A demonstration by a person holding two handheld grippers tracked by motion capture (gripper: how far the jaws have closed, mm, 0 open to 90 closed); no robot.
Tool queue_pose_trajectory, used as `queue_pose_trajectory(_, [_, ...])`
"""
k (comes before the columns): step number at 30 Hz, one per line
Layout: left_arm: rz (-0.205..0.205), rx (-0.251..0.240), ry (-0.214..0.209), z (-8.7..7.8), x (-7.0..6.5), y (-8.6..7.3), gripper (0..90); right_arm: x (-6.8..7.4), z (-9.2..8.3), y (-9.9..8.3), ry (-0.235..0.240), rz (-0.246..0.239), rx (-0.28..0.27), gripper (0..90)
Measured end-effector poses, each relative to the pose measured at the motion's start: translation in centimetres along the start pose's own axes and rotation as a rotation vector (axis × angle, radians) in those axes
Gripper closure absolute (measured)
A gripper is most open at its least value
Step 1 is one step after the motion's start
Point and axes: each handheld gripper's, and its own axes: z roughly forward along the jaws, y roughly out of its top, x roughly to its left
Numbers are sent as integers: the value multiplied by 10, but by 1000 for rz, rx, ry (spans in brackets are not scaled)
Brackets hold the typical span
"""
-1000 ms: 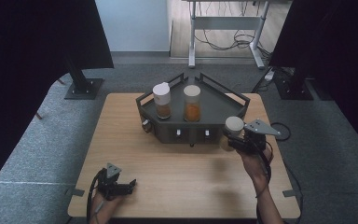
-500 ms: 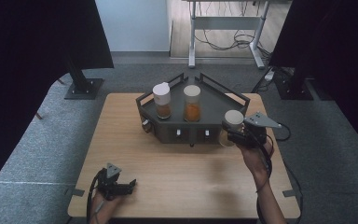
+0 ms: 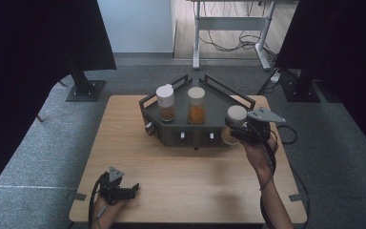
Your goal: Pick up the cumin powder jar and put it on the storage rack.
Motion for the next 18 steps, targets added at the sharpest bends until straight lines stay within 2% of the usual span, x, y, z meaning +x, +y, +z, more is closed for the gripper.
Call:
queue_pose_trajectory(11, [1, 2, 0, 0, 0, 0, 23, -1, 8, 13, -7, 6, -3, 330])
queue_pose_trajectory(18, [2, 8, 0, -1, 0, 0, 23, -5, 15, 21, -27, 6, 3, 330])
